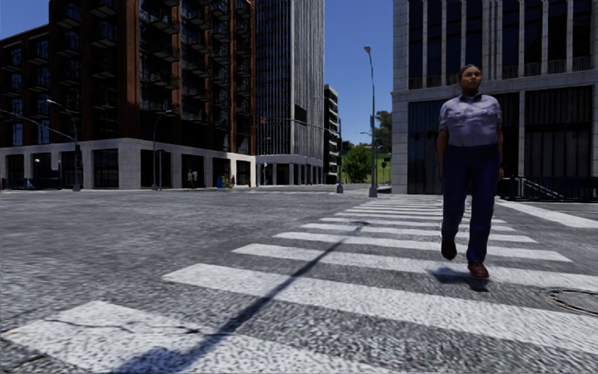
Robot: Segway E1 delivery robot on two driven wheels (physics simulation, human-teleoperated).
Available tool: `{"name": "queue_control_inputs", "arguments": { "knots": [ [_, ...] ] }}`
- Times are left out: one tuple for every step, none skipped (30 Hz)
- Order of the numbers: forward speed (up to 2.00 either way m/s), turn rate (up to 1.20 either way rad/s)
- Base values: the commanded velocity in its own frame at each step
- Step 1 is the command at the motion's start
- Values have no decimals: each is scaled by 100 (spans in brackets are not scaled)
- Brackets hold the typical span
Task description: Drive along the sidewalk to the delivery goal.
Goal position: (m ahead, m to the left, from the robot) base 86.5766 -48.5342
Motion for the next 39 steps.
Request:
{"name": "queue_control_inputs", "arguments": {
  "knots": [
    [138, 0],
    [138, 0],
    [138, 0],
    [138, 0],
    [138, 0],
    [138, 0],
    [138, 0],
    [138, 0],
    [138, 0],
    [138, 0],
    [138, 0],
    [138, 0],
    [138, 0],
    [138, 0],
    [138, 0],
    [138, 0],
    [138, 0],
    [137, 0],
    [151, 0],
    [200, 0],
    [200, 0],
    [200, 0],
    [200, -18],
    [200, -33],
    [200, -33],
    [200, -37],
    [200, -38],
    [200, -46],
    [200, -46],
    [200, -55],
    [200, -60],
    [200, -60],
    [200, -62],
    [200, -63],
    [200, -63],
    [200, -63],
    [200, -63],
    [200, -63],
    [200, -63]
  ]
}}
